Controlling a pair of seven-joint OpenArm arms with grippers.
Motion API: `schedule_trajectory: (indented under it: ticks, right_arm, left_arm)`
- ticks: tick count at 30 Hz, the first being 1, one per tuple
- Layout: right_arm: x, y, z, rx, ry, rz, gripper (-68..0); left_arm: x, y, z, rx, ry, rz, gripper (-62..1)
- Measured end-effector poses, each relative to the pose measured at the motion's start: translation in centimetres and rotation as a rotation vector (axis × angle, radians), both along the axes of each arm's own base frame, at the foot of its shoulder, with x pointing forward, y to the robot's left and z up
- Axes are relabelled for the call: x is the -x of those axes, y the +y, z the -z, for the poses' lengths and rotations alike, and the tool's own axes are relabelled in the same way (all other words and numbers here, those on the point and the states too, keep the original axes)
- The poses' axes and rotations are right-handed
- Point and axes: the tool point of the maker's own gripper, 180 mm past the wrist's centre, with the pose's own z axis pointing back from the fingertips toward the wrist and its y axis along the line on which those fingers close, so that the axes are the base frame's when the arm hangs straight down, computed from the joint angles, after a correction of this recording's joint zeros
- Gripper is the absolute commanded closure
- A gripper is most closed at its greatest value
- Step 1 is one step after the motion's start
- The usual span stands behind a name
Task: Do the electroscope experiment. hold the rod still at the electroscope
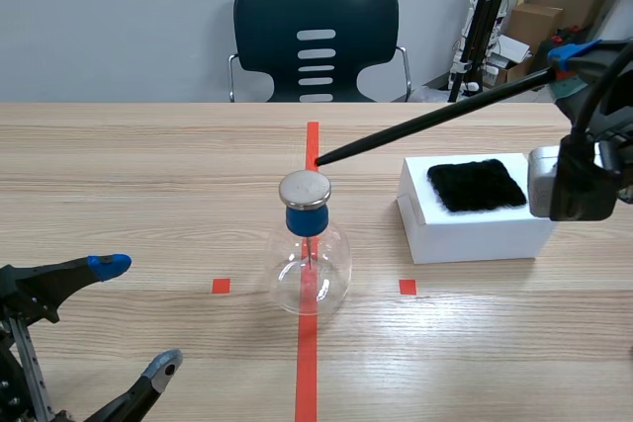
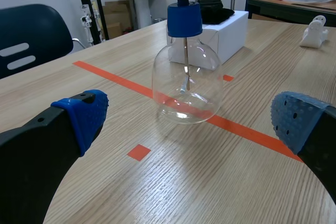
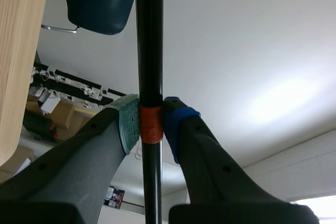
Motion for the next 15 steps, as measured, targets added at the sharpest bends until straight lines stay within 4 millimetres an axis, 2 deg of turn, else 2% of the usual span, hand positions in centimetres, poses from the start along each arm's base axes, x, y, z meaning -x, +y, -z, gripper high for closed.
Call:
schedule_trajectory:
  ticks: [15]
  right_arm:
    - [0.08, 0.09, 0.39, 0.028, 0.011, -0.008, -0.4]
  left_arm:
    - [0.0, 0.0, -0.01, 0.0, 0.0, 0.0, -62.3]
